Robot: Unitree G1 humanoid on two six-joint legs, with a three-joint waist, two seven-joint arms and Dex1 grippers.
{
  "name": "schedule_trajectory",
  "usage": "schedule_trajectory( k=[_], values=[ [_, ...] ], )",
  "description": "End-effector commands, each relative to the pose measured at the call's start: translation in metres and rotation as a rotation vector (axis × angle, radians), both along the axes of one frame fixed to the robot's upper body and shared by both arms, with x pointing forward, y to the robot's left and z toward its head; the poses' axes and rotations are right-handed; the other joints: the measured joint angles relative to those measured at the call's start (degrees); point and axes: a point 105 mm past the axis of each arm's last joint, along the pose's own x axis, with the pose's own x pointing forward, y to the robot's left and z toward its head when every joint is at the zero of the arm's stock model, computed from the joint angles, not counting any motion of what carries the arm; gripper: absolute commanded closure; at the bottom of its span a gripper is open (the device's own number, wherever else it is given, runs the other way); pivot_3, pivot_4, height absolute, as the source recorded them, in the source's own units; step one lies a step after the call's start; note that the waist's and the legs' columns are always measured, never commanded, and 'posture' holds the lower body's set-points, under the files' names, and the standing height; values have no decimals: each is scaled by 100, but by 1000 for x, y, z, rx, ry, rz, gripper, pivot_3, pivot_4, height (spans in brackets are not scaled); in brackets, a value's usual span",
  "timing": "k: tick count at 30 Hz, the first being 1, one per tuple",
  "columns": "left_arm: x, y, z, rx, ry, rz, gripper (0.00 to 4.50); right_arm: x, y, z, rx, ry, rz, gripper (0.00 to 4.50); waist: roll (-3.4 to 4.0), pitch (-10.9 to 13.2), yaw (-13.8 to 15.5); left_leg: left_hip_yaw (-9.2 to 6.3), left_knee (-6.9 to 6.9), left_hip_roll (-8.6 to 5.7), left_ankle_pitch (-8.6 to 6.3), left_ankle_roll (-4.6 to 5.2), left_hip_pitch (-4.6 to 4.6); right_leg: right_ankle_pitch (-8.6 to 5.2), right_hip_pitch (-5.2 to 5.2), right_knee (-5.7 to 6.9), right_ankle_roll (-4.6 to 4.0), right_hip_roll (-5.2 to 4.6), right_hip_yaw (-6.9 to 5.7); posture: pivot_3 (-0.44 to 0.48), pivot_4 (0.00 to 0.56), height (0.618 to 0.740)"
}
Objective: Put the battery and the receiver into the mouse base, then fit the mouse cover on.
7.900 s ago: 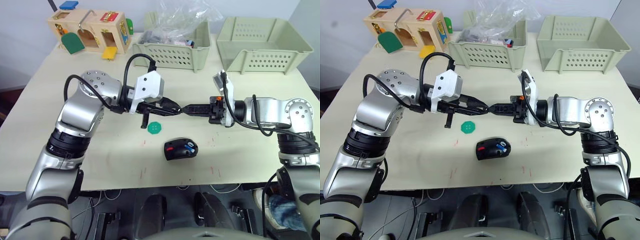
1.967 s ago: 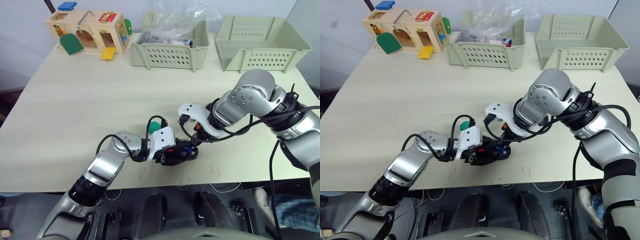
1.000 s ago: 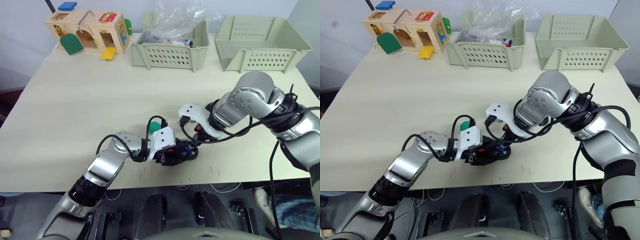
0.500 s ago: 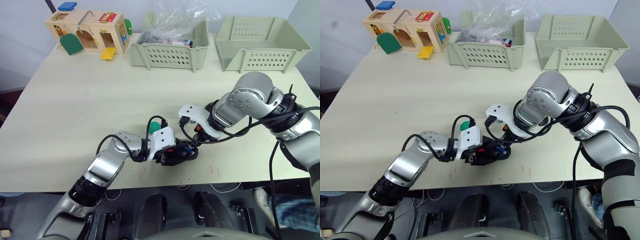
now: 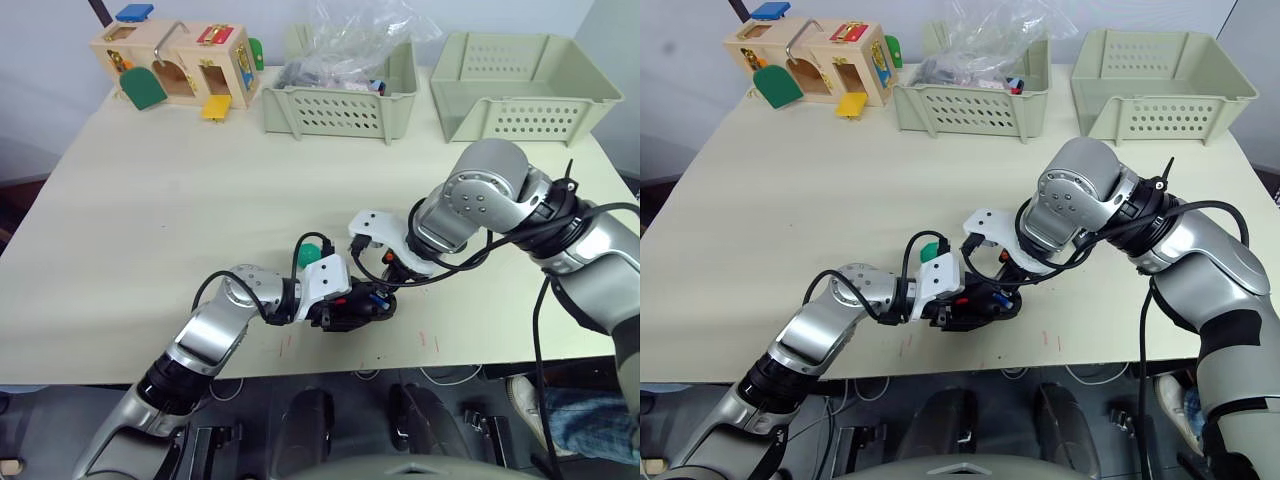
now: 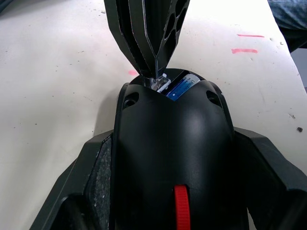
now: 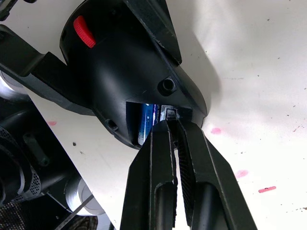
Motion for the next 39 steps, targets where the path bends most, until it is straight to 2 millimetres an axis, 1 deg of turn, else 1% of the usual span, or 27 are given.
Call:
schedule_trajectory(
  k=[1, 6, 10, 12, 13, 14, 16, 20, 21, 23, 24, 25, 26, 28, 29, 31, 34, 37, 38, 39],
  values=[
    [-4, -4, 1, -5, -3, -18, 1558, -8, 8, 1, 7, 25, 40, 4500, 0, 0, 1, -1, 0, 0, 0, 0, 0, 0, 0, 0, 0, 0, 0, 0, 150, 740],
    [-4, -4, 1, -6, 0, -17, 1558, -9, 8, -1, 9, 39, 39, 4500, 0, 0, 0, -1, 0, 0, 0, 0, 0, 0, 0, 1, 0, 0, 0, 0, 150, 740],
    [-4, -5, 2, -8, 1, -19, 1558, -6, 5, 3, 21, 28, 21, 3177, 0, 0, 8, -1, 0, 0, 0, 0, 0, 0, 0, 0, 0, 0, 0, 0, 150, 740],
    [-5, -5, 1, -9, 2, -20, 1558, -4, 2, 8, 28, 16, 13, 2224, -1, 0, 9, -1, 0, 0, 0, 0, -2, 0, 0, -1, 0, -1, 0, 0, 150, 740],
    [-5, -5, 1, -9, 2, -20, 1558, -4, 0, 10, 30, 13, 11, 1903, 0, 0, 9, 0, 1, -1, 0, 0, -2, 0, 0, -2, 0, -2, 0, 0, 150, 740],
    [-6, -5, 1, -9, 3, -21, 1558, -3, -4, 14, 31, 7, 6, 1461, 0, 0, 7, 1, 0, -1, 0, 0, -3, 0, 0, -2, 0, -2, 0, 0, 150, 740],
    [-6, -4, 1, -9, 5, -22, 1558, -3, -17, 25, 40, -12, -7, 1461, 1, 1, 15, -1, -1, -1, 0, 0, -3, 0, -1, -3, 0, -2, -1, 0, 150, 740],
    [-6, -4, 0, -9, 5, -21, 1558, -9, -37, 36, 72, -47, -18, 1461, 0, 1, 14, -4, -2, -1, 0, 0, -7, 0, -1, -10, 0, -3, -4, 0, 150, 740],
    [-6, -3, 0, -8, 6, -20, 1558, -10, -40, 38, 90, -55, -18, 1461, 1, 1, 13, -3, -2, -1, 0, 0, -7, 0, -1, -12, 0, -3, -3, 0, 150, 740],
    [-6, -2, 0, -9, 6, -19, 1558, -16, -39, 46, 175, -190, 45, 1461, -1, 0, 21, -4, -4, 0, 0, 0, -6, 0, -1, -12, 0, -2, -3, 0, 150, 740],
    [-6, -2, 0, -8, 7, -19, 1558, -18, -42, 46, 215, -207, 39, 1461, 0, 0, 21, -8, -6, 1, 0, 0, -8, -1, -1, -13, 0, -1, -6, 0, 150, 740],
    [-6, -2, 0, -9, 7, -18, 1558, -21, -44, 45, 269, -232, 35, 1461, -1, 0, 22, -8, -5, 1, 0, 0, -8, -1, -1, -13, 0, -1, -6, 0, 150, 740],
    [-6, -2, 0, -8, 8, -16, 1558, -20, -43, 46, 346, -300, 37, 1461, -3, -2, 37, -7, -6, 1, 0, 0, -8, -1, -1, -14, 0, -1, -6, 0, 150, 740],
    [-5, -1, 0, -7, 7, -14, 1558, -24, -46, 40, 404, -440, 75, 1461, -4, -2, 43, -8, -3, 1, 0, 0, -10, 0, 3, -17, 1, -2, -7, 0, 150, 740],
    [-5, 0, 1, -6, 8, -13, 1558, -28, -46, 37, 468, -441, 64, 1461, -6, -3, 63, -7, -4, -2, 0, 0, -11, 1, 1, -18, 4, -4, -5, 0, 150, 740],
    [-5, 0, 2, -6, 8, -14, 1558, -28, -49, 31, 599, -445, 4, 1461, -5, -3, 24, -4, -2, -1, 0, 0, -10, 1, 2, -20, 6, -3, -3, 0, 150, 740],
    [-5, 0, 4, -4, 8, -16, 1558, -37, -50, 15, 657, -471, 51, 1461, -5, -3, 26, -2, 3, -2, 0, 0, 2, 3, 10, -15, 10, 0, 2, 0, 150, 740],
    [-6, 1, 5, 0, 10, -17, 1558, -39, -46, 12, 750, -542, 92, 1461, -4, -3, 10, 0, 4, 0, 0, 0, 12, 3, 15, -14, 10, 2, 4, 0, 150, 740],
    [-7, 1, 6, 0, 11, -18, 1558, -39, -43, 15, 810, -553, 83, 1461, -4, -3, 14, -2, 5, 1, 0, 0, 13, 2, 16, -14, 9, 6, 4, 0, 150, 740],
    [-7, 1, 6, 1, 11, -19, 1558, -36, -42, 12, 842, -565, 55, 1461, -9, -5, 18, -3, 4, 1, 0, 0, 13, 2, 16, -14, 9, 7, 4, 0, 150, 740]
  ],
)
